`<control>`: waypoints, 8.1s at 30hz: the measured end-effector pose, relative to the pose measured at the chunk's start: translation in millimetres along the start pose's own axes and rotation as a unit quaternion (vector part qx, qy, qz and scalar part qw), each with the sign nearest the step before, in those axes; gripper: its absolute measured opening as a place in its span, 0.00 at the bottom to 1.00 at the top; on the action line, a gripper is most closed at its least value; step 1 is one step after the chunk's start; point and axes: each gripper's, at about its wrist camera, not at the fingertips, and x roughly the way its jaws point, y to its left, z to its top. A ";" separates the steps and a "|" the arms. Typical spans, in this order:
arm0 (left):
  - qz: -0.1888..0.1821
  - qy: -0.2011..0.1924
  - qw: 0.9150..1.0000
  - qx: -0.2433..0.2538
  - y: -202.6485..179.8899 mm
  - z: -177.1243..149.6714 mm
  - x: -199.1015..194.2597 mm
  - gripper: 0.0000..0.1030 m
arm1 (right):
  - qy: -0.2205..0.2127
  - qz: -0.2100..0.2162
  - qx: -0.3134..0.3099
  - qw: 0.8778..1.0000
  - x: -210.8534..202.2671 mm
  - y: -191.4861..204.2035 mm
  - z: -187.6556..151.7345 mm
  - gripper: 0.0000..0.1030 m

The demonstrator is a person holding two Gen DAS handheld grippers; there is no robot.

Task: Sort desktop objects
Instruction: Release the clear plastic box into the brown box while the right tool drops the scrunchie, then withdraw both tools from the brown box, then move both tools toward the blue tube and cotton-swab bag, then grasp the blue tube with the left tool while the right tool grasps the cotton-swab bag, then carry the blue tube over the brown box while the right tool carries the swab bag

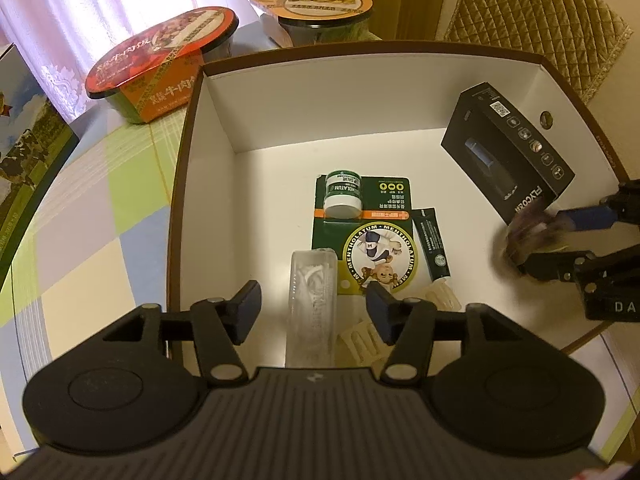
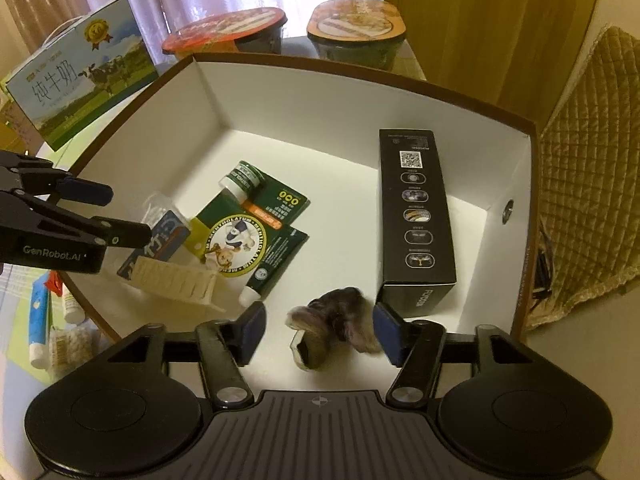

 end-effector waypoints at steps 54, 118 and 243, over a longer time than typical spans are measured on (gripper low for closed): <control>0.011 -0.079 0.997 0.003 -24.0 -48.0 -110.1 0.96 | -0.079 -0.042 0.025 0.996 -103.4 45.6 -51.1 0.98; 0.019 -0.021 0.994 -0.103 87.8 -247.1 -166.3 0.96 | -0.034 0.024 -0.027 0.999 -50.8 193.3 -128.0 0.98; 0.007 0.000 0.992 -0.123 57.0 -237.0 -105.2 0.28 | -0.017 0.036 -0.083 0.996 -36.0 133.1 -146.0 0.65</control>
